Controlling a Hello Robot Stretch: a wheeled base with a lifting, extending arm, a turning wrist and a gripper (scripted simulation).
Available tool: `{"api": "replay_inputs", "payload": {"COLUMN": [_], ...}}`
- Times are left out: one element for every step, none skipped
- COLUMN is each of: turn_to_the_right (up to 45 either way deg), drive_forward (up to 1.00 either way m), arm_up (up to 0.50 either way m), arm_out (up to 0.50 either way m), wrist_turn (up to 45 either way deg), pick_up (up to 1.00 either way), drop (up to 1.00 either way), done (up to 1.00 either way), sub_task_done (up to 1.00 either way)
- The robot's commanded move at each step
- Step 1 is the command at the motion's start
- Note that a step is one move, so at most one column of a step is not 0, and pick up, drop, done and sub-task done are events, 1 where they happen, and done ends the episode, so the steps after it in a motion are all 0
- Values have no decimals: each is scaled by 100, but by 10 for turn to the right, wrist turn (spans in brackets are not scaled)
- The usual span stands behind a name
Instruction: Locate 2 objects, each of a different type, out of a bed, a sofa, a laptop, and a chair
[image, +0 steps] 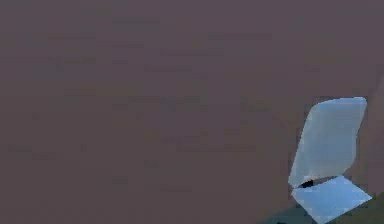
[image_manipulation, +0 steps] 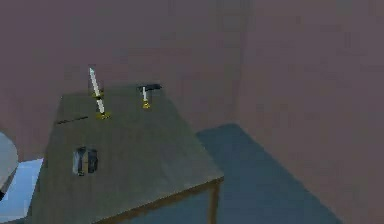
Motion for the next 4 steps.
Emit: {"api": "replay_inputs", "payload": {"turn_to_the_right": [-450, -450, -270, 0], "drive_forward": [0, 0, 0, 100], "arm_up": [0, 0, 0, 0], "arm_out": [0, 0, 0, 0], "wrist_turn": [0, 0, 0, 0], "pick_up": [0, 0, 0, 0], "drop": [0, 0, 0, 0], "done": [0, 0, 0, 0], "sub_task_done": [0, 0, 0, 0]}}
